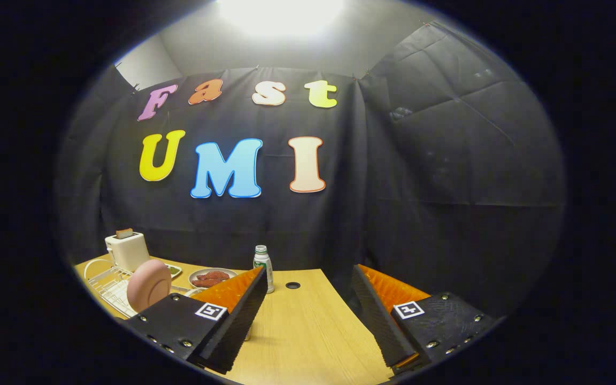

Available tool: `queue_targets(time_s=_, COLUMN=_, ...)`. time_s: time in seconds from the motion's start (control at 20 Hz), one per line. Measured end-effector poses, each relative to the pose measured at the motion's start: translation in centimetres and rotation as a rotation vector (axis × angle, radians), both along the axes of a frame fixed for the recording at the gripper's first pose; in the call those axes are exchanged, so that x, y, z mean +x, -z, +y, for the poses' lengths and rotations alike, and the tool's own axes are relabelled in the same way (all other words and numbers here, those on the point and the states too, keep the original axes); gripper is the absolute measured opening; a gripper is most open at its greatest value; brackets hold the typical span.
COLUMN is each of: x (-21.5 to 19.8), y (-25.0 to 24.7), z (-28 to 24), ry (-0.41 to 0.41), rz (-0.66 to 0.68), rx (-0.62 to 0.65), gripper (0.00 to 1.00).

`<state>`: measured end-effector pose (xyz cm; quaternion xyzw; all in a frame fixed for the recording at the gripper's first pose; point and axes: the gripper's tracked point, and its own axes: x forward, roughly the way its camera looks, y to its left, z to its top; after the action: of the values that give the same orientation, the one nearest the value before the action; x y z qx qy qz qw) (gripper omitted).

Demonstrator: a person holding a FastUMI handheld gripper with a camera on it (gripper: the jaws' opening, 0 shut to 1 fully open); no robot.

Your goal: Take the plate from the dish rack, then take the spoon from the basket and place it into the plate.

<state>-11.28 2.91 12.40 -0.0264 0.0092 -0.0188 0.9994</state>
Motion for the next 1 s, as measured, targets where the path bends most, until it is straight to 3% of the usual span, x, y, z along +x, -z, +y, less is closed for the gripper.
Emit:
queue_targets(time_s=0.65, x=-0.6, y=-5.1, z=15.4, ry=-0.262, rz=-0.039, rx=0.081, gripper=0.98)
queue_targets(time_s=1.0, x=2.7, y=-2.3, z=22.3, ry=-0.384, rz=0.114, rx=0.111, gripper=0.98)
